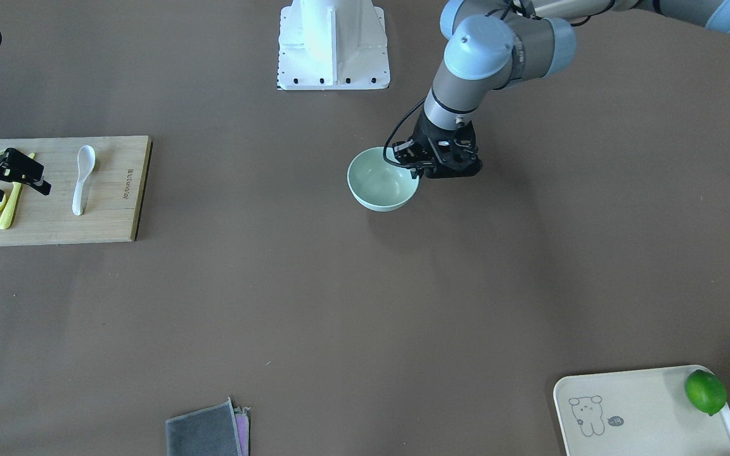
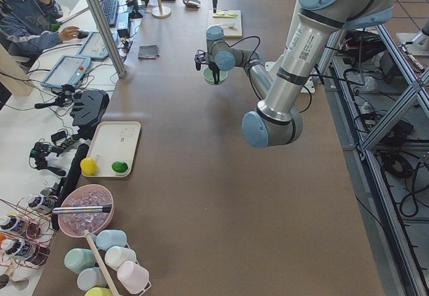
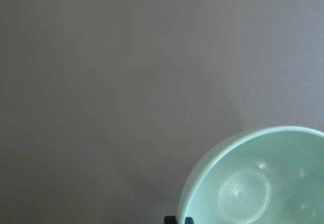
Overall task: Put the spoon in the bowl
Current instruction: 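Slide the bowl to table center with left gripper while right reaches for spoon, then grasp the white spoon handle on the cutting board with the right gripper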
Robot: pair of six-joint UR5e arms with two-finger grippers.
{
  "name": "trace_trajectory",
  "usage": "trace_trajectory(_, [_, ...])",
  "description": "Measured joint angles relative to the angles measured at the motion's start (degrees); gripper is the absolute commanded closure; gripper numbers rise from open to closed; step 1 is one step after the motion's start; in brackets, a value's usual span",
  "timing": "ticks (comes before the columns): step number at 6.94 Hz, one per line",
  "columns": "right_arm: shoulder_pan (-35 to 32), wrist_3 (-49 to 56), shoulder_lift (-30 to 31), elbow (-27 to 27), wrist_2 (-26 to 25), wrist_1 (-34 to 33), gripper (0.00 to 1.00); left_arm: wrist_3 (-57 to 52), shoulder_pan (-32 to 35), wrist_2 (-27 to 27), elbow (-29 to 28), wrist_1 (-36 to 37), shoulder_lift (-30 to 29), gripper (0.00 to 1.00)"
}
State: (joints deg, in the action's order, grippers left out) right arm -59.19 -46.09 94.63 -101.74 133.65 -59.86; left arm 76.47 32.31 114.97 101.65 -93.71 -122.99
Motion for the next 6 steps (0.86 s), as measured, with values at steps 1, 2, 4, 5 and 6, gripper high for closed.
trace_trajectory(1, [1.9, -2.2, -0.4, -0.2, -0.6, 0.2, 0.02, 1.6, -1.5, -0.4, -1.3, 0.4, -2.4, 1.0])
trace_trajectory(2, [3.6, -4.1, -0.8, -0.3, -1.3, 0.2, 0.02, 2.1, -2.4, -0.5, -2.0, 0.5, -3.5, 1.0])
trace_trajectory(4, [6.3, -6.1, -1.0, -0.4, -2.6, 0.3, 0.06, 2.4, -3.2, -0.5, -3.1, 0.4, -4.5, 1.0])
trace_trajectory(5, [7.4, -6.6, -1.0, -0.3, -3.7, 0.2, 0.1, 2.4, -3.8, -0.9, -3.6, 0.3, -4.7, 1.0])
trace_trajectory(6, [8.3, -6.9, -0.8, -0.1, -4.5, 0.2, 0.14, 2.4, -4.5, -1.8, -3.8, 0.1, -4.8, 1.0])
